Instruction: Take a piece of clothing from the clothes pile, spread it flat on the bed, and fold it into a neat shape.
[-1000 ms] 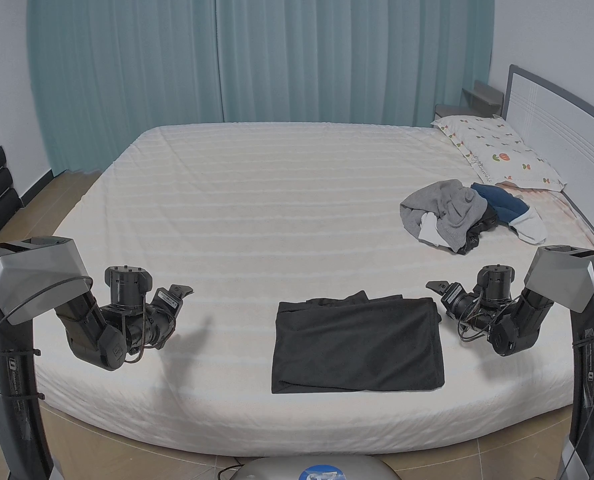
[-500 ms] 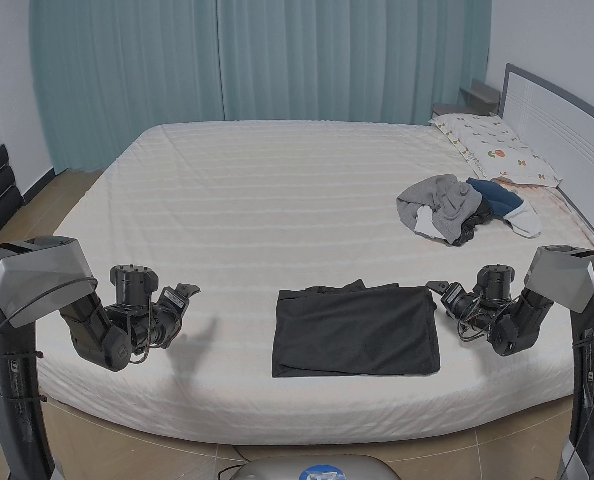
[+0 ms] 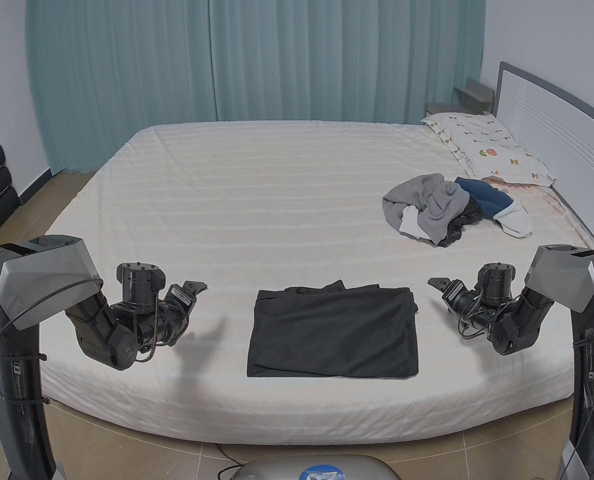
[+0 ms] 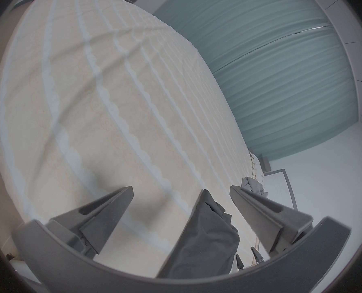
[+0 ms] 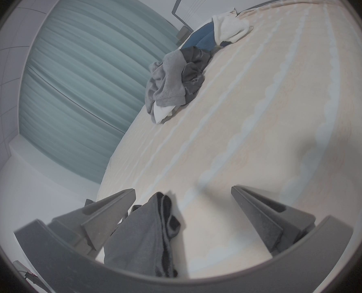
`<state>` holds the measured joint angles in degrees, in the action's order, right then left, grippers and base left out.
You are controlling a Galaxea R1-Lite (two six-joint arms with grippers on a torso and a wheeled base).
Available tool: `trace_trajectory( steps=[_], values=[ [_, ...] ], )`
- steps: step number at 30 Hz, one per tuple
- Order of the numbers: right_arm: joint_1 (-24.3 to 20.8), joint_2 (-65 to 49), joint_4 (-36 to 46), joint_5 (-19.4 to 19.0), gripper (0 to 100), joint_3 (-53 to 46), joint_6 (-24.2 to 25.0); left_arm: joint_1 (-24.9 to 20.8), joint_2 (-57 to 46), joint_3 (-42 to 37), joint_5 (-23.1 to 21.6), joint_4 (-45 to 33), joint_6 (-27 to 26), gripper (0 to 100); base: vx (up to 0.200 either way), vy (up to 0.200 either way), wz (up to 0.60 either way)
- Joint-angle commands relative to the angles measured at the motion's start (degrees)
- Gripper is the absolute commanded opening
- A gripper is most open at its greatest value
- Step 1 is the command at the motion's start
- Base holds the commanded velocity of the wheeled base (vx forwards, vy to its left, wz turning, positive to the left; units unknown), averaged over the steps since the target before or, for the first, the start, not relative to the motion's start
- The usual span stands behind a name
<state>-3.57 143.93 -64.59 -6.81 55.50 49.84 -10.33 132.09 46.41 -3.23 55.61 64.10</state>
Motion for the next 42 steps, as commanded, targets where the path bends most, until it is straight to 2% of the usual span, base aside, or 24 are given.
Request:
trace_trajectory(
  steps=[1, 10, 16, 19, 24, 25, 27, 33, 42],
  values=[
    [-0.03, -0.06, -0.01, -0.04, 100, -0.04, 0.0, -0.31, 0.45, 0.44, -0.02, 0.02, -0.03, 100, 0.0, -0.2, 0.0],
    [-0.47, 0.03, -0.01, 0.05, 100, -0.31, 0.0, -1.45, 1.07, 1.32, -0.02, 0.11, -0.2, 100, 0.0, -0.2, 0.0],
    [-0.73, 0.03, -0.01, 0.05, 100, -0.84, 0.09, -0.4, 1.25, 1.23, -0.11, -0.33, -3.1, 100, 0.0, 0.0, 0.0],
    [-0.82, 0.03, -0.01, 0.13, 100, -1.19, 0.0, -0.13, 2.65, 0.44, 0.07, -0.33, -10.13, 100, 0.0, 0.0, 0.0],
    [-0.91, 0.03, -0.01, 0.13, 100, -1.28, 0.0, 0.57, 4.58, 1.75, -0.11, 0.02, -17.52, 100, 0.0, 0.0, 0.0],
    [-0.91, 0.12, -0.01, 0.13, 100, -1.28, 0.0, 0.83, 5.73, 3.51, -0.02, 0.11, -20.5, 100, 0.0, 0.0, 0.0],
    [-1.17, 0.12, -0.01, 0.13, 100, -1.28, 0.0, 1.1, 7.13, 6.59, 0.07, -0.42, -23.05, 100, 0.0, 0.0, 0.0],
    [-1.35, 0.12, -0.01, 0.13, 100, -1.28, 0.0, 0.57, 11.26, 13.88, -0.11, -0.59, -23.84, 100, 0.0, 0.0, 0.0],
    [-1.44, 0.12, -0.01, 0.13, 100, -1.28, 0.0, -0.22, 15.57, 18.63, -0.2, -0.51, -23.76, 100, 0.0, 0.0, 0.0]
  ],
)
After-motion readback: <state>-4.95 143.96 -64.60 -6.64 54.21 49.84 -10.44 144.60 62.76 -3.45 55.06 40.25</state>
